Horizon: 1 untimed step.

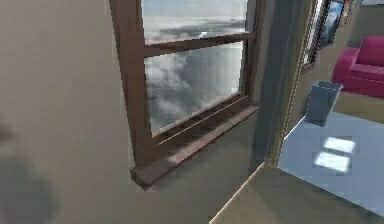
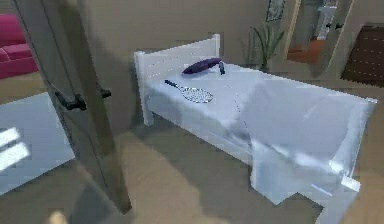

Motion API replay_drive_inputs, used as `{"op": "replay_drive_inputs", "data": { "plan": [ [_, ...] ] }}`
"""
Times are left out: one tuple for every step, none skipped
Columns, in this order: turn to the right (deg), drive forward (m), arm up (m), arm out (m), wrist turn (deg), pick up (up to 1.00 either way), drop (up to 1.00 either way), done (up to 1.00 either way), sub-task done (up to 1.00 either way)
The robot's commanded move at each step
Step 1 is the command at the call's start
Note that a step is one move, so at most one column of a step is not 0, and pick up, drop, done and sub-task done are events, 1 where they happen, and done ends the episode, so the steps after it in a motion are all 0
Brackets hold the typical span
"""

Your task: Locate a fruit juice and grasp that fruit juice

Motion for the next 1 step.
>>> {"op": "replay_drive_inputs", "data": {
  "plan": [
    [45.0,0.0,0.0,0.0,0.0,0.0,0.0,0.0,0.0]
  ]
}}
